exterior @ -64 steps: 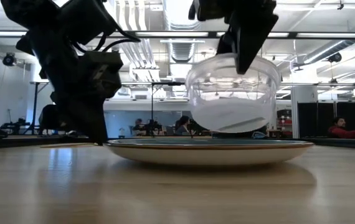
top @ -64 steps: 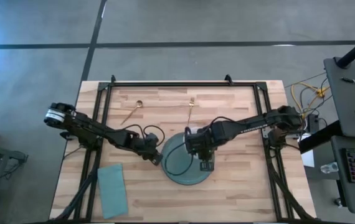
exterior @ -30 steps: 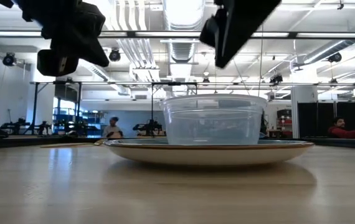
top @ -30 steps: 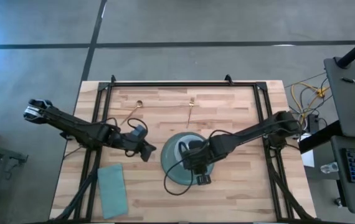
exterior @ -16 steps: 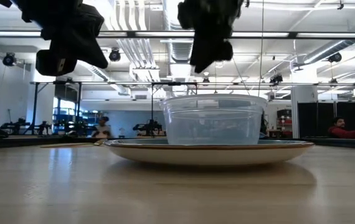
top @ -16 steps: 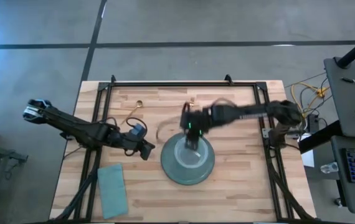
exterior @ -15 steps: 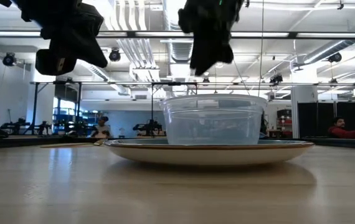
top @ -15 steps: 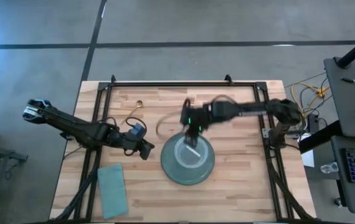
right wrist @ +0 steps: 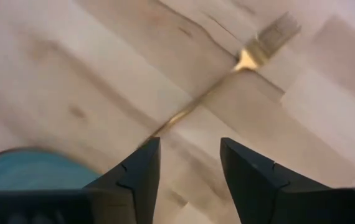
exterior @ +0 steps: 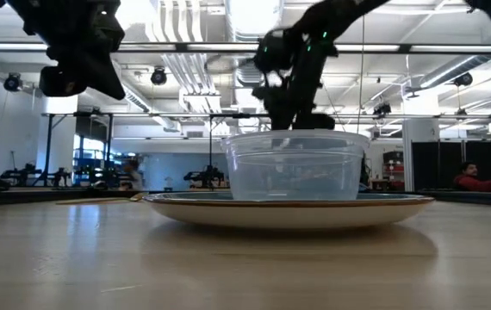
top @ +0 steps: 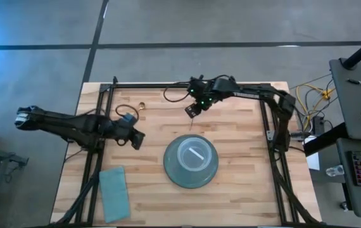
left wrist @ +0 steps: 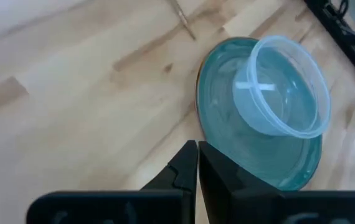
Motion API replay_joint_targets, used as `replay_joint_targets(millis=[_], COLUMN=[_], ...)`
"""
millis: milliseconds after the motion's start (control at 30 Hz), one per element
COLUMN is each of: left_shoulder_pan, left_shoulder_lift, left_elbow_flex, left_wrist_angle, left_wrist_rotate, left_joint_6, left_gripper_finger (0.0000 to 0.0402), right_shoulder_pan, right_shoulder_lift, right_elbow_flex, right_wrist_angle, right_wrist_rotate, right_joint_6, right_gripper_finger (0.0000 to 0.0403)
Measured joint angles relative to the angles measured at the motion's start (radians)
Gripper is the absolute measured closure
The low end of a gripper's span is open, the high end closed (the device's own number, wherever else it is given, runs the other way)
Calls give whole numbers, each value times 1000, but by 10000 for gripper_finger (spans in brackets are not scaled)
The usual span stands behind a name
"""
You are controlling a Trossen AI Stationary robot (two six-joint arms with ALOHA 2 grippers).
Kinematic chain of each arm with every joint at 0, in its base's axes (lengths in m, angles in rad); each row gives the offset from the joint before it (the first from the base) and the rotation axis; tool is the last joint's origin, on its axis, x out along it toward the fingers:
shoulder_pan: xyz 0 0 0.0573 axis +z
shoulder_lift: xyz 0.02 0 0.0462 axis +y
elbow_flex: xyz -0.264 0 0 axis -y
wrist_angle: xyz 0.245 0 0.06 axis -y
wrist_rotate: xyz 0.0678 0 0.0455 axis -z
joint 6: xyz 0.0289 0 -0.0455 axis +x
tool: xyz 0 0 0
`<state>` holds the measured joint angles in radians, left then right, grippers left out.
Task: Set table place
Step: Put the fork beside the plate on the table
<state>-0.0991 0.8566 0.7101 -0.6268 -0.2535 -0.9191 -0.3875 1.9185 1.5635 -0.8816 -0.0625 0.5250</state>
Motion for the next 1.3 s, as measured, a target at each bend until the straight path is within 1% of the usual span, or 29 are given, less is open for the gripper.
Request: replay_joint_targets(millis=[100,233,333,433,600,733,833,1000,1100,1200,1300], left_shoulder_pan=[56,95,103,107,107,107,111,133,146,159,168], left_shoulder_lift=[-28,-47,-55,-52,-30,-8,5,11,5,0,-2], left_elbow_flex=[0,0,0,-1,-1,-2,-2,-2,-2,-2,-3], left_wrist_angle=[5,2,-2,-13,-12,-12,-12,-12,-12,-12,-12], left_wrist_rotate=[47,89,92,91,89,73,62,62,62,62,62], left_joint_6=[83,128,151,170,176,177,177,178,198,205,227], left_gripper_finger=[401,401,401,401,402,401,402,402,402,402,402], right_shoulder_pan=[-13,-26,-32,-34,-37,-38,-37,-36,-36,-36,-36], right_shoulder_lift=[77,167,216,256,335,405,447,469,466,464,464], right_elbow_flex=[4,46,99,171,288,384,429,435,419,414,414], right_wrist_angle=[-1,-2,-6,-23,-116,-214,-263,-272,-264,-260,-257], right_wrist_rotate=[3,3,5,34,140,190,194,144,142,142,142], right_joint_6=[49,101,111,106,100,103,114,166,182,171,148], right_gripper_finger=[241,246,253,258,259,260,259,264,272,286,309])
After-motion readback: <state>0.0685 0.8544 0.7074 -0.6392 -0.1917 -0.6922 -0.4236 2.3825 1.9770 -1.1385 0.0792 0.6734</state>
